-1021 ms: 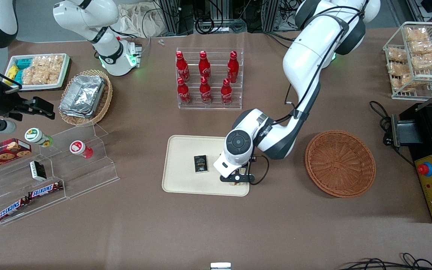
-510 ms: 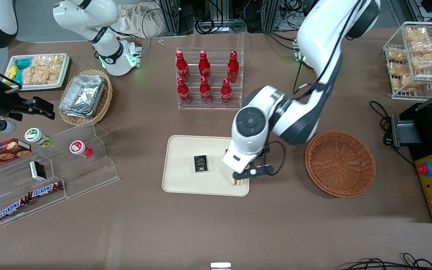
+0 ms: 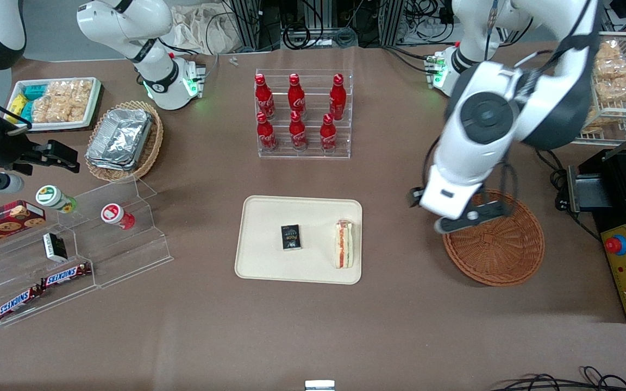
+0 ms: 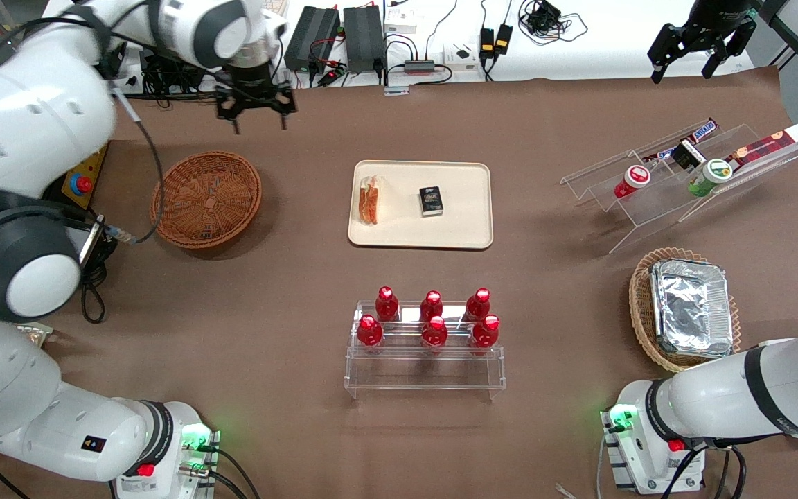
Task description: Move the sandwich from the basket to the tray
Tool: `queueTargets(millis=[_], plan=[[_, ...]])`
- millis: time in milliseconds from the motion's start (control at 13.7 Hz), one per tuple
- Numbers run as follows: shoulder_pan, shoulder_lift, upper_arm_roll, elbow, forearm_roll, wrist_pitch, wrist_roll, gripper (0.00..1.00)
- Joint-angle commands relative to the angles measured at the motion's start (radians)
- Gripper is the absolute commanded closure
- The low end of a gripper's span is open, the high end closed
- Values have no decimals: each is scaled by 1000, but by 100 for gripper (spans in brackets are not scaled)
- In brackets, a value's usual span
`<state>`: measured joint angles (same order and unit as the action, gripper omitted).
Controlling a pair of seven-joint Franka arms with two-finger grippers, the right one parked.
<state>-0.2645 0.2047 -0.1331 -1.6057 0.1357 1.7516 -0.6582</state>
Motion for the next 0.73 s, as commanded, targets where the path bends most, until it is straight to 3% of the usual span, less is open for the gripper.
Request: queueTargets(millis=[0, 365, 656], plan=[[146, -158, -8, -117, -42, -24, 205, 0], [393, -147, -8, -11, -73, -130, 618, 0], [429, -67, -7, 105, -73, -135, 654, 0]])
